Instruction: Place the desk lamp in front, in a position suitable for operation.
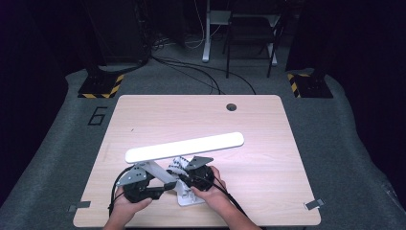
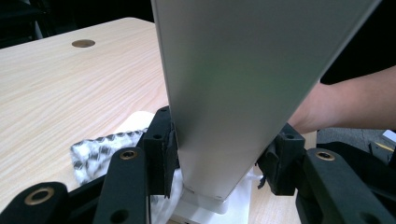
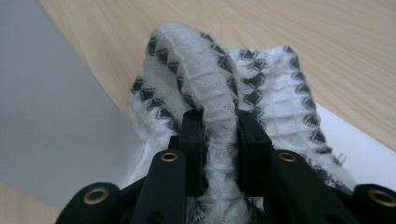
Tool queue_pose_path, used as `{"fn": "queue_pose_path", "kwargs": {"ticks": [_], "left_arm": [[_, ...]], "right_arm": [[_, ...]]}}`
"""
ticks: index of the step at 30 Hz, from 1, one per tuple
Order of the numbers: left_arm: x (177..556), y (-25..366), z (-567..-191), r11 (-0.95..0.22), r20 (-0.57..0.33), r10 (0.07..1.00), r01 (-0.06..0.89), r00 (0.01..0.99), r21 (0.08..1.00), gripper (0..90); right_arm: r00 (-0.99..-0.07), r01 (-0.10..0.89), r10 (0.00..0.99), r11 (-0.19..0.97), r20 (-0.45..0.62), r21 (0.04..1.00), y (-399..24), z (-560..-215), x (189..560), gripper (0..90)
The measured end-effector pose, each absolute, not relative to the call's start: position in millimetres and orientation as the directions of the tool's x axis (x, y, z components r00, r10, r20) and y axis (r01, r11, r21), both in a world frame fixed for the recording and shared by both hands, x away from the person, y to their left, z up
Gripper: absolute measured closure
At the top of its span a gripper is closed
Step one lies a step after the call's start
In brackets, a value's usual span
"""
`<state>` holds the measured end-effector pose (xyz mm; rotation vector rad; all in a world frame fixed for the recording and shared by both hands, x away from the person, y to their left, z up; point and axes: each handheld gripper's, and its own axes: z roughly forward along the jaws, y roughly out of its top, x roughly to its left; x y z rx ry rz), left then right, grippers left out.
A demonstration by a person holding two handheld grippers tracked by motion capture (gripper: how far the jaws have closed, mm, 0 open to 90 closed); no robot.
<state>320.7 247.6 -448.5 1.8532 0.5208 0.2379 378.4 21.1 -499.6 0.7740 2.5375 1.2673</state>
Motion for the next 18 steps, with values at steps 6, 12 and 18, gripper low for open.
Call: {"fn": "queue_pose_path", "kwargs": {"ticks": [6,12,18], "left_arm": [[320.6,247.7,-448.7,-0.261,-0.091,0.464,0.235,0.881,0.936,53.2],[320.0,247.3,-449.2,-0.255,-0.091,0.471,0.233,0.878,0.938,53.3],[320.9,248.1,-449.6,-0.257,-0.086,0.466,0.228,0.881,0.939,53.2]], "right_arm": [[-0.830,0.375,0.556,0.497,0.044,0.782,20.9,-504.4,380.7,74.3],[-0.818,0.372,0.574,0.489,0.029,0.789,19.6,-505.9,383.4,74.7],[-0.800,0.374,0.599,0.487,0.009,0.789,18.8,-506.0,389.8,74.8]]}}
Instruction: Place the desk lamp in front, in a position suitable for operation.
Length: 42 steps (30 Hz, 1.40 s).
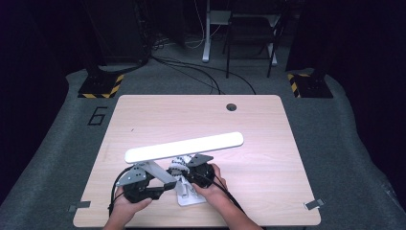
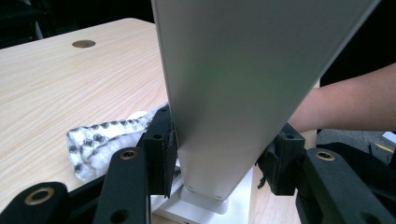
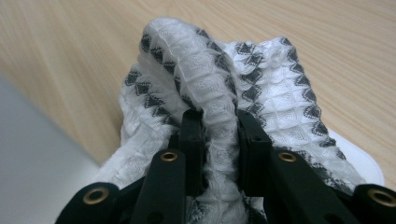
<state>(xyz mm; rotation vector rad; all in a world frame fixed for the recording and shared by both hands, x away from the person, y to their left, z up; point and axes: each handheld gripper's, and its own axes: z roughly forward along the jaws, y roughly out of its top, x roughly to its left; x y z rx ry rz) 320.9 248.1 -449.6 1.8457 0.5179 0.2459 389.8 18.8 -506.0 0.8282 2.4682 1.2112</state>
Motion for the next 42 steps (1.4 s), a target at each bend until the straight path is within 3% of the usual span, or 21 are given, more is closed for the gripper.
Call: {"fn": "queue_pose_path", "kwargs": {"ticks": [13,42], "left_arm": [[320.6,248.1,-449.9,-0.252,-0.090,0.470,0.232,0.878,0.940,53.2],[320.5,248.2,-449.9,-0.250,-0.097,0.466,0.236,0.880,0.939,53.3]], "right_arm": [[-0.744,0.441,0.668,0.462,0.025,0.769,12.7,-507.5,409.4,75.7],[-0.685,0.487,0.728,0.442,0.016,0.753,-1.3,-506.2,428.7,75.6]]}}
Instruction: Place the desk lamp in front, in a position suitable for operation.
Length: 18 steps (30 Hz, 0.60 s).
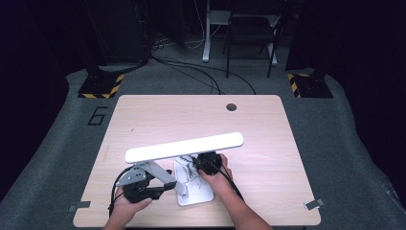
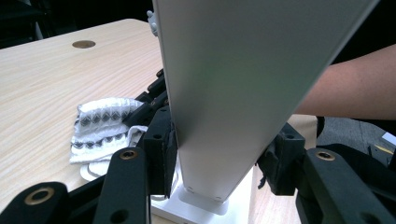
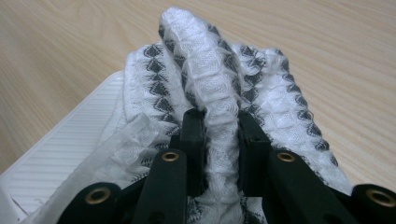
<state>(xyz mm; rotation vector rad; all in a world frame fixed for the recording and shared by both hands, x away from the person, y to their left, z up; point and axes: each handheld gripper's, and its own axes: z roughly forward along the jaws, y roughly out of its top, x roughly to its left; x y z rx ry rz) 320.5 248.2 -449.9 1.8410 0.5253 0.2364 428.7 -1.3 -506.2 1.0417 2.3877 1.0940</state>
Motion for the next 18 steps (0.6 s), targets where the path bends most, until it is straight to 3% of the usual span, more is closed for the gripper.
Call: {"fn": "queue_pose_path", "kwargs": {"ticks": [11,15,18], "left_arm": [[320.7,247.8,-450.3,-0.244,-0.098,0.468,0.236,0.878,0.941,53.3],[321.1,248.0,-450.4,-0.243,-0.099,0.466,0.235,0.879,0.941,53.2],[320.9,247.6,-450.3,-0.243,-0.098,0.466,0.234,0.879,0.941,53.2]], "right_arm": [[-0.657,0.509,0.754,0.447,-0.003,0.736,-2.7,-503.2,434.2,76.0],[-0.643,0.551,0.761,0.386,0.083,0.740,-1.9,-497.9,434.9,76.5],[-0.680,0.523,0.724,0.373,0.111,0.767,7.7,-491.5,429.6,76.5]]}}
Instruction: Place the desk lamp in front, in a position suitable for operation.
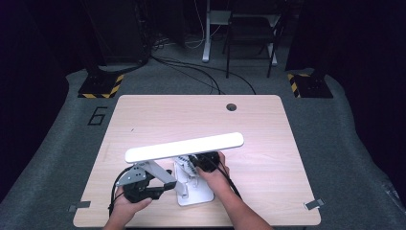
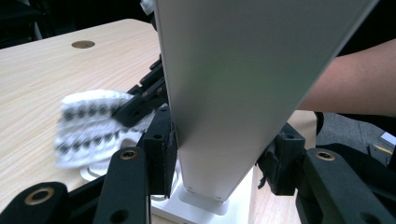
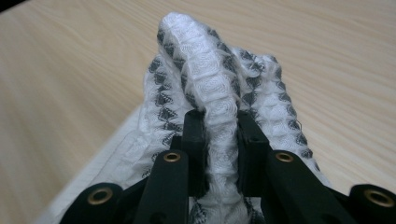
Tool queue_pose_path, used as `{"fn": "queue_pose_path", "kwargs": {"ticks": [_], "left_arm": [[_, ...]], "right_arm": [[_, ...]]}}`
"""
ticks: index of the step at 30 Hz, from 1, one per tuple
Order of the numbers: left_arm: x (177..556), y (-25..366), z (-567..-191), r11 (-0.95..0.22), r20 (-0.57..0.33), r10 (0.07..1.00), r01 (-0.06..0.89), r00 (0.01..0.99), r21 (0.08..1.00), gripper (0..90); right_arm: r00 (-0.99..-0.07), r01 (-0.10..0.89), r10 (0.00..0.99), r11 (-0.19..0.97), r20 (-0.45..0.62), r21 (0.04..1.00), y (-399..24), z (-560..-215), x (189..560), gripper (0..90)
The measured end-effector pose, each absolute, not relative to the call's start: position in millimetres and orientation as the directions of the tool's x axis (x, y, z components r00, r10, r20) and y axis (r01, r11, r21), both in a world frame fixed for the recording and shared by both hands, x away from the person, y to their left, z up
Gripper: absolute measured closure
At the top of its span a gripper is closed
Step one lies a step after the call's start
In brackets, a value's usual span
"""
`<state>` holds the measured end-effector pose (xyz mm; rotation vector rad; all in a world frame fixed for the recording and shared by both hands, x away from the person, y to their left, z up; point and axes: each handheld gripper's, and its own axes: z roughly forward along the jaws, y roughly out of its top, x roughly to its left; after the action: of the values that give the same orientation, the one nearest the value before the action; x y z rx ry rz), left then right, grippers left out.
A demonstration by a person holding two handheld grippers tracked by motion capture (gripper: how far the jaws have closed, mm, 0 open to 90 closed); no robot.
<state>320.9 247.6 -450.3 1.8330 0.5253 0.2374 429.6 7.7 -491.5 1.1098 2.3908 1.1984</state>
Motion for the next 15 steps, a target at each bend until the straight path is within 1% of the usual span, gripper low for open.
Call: {"fn": "queue_pose_path", "kwargs": {"ticks": [1,5,7,9,11,15], "left_arm": [[321.0,247.6,-450.2,-0.245,-0.096,0.467,0.233,0.879,0.941,53.2],[320.8,247.5,-450.3,-0.243,-0.098,0.467,0.234,0.879,0.941,53.3],[320.7,247.6,-450.3,-0.244,-0.097,0.468,0.234,0.879,0.941,53.3],[320.7,248.0,-449.9,-0.250,-0.097,0.464,0.235,0.880,0.939,53.3],[320.8,248.1,-450.4,-0.244,-0.098,0.468,0.235,0.878,0.941,53.3],[320.5,248.2,-450.1,-0.248,-0.097,0.468,0.236,0.878,0.940,53.3]], "right_arm": [[-0.704,0.505,0.701,0.382,0.113,0.774,16.6,-488.3,424.8,76.4],[-0.734,0.486,0.670,0.403,0.112,0.776,31.1,-489.1,419.6,76.3],[-0.762,0.465,0.641,0.441,0.093,0.768,43.6,-493.9,418.1,76.0],[-0.760,0.465,0.644,0.447,0.086,0.764,46.7,-495.8,417.5,76.0],[-0.769,0.445,0.637,0.477,0.051,0.757,51.4,-500.8,418.0,75.9],[-0.758,0.456,0.651,0.471,0.052,0.755,50.0,-500.7,420.4,76.0]]}}
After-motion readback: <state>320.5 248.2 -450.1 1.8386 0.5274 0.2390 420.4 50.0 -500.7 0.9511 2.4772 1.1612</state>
